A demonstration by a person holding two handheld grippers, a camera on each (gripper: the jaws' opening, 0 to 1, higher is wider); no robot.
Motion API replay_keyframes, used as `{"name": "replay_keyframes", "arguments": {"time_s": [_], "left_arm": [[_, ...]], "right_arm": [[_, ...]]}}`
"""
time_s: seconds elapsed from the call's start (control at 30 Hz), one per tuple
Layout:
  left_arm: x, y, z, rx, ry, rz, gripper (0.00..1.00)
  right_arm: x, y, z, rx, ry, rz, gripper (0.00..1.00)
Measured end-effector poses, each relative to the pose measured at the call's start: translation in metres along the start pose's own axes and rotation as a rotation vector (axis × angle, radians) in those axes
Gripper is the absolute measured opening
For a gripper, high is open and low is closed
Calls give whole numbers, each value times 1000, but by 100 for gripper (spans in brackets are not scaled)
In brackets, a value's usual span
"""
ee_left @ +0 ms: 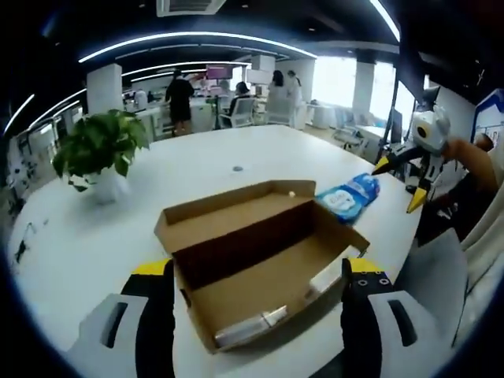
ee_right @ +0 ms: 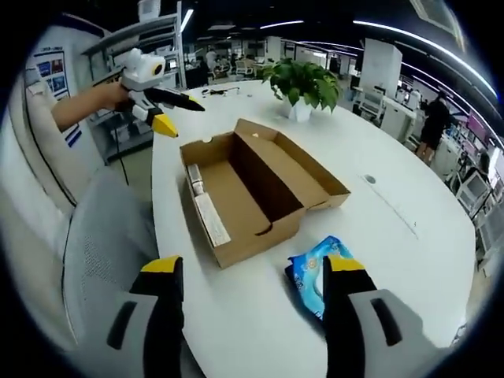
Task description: Operate the shoe box by opening the lid, removing the specified soft item, and placing it in the target area until the item is outside and the box remains undamaged.
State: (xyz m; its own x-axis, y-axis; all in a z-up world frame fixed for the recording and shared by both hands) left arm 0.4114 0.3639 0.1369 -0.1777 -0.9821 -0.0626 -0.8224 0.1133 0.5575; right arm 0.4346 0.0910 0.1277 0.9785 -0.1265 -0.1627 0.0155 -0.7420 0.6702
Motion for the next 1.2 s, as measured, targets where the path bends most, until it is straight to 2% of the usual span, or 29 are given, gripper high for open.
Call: {"name": "replay_keyframes", "arguments": {"time_s": [0.23,0.37,0.6,0.87,1.2], "left_arm": [[-16,2,20,-38,77,-57,76],[-21,1,34,-72,105,-83,65],[-26,0,58,-128,120,-113,58],[-33,-3,75,-168,140,-149,48],[-42,-7,92,-215,206,-203,23]], "right_arm": [[-2,-16,-11,-20,56,-73,63],[0,-26,-15,-44,83,-102,62],[5,-39,-19,-79,125,-138,60],[8,-52,-17,-138,173,-168,54],[14,-75,-16,-192,219,-190,49]]}}
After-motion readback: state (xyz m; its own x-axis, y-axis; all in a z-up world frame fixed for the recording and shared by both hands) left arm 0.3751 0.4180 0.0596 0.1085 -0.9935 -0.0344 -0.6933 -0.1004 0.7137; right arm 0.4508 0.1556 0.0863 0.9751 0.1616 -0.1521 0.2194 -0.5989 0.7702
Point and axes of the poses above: the point that each gripper's makers call its tool centre point, and the gripper's own axes: y roughly backward along the fingers, x roughly to its right, z roughly out of its underside, the point moved 1 cm from there along y, roughly backward along the fingers, and after that the axes turned 14 degrees about -z, right-handed, at the moved point
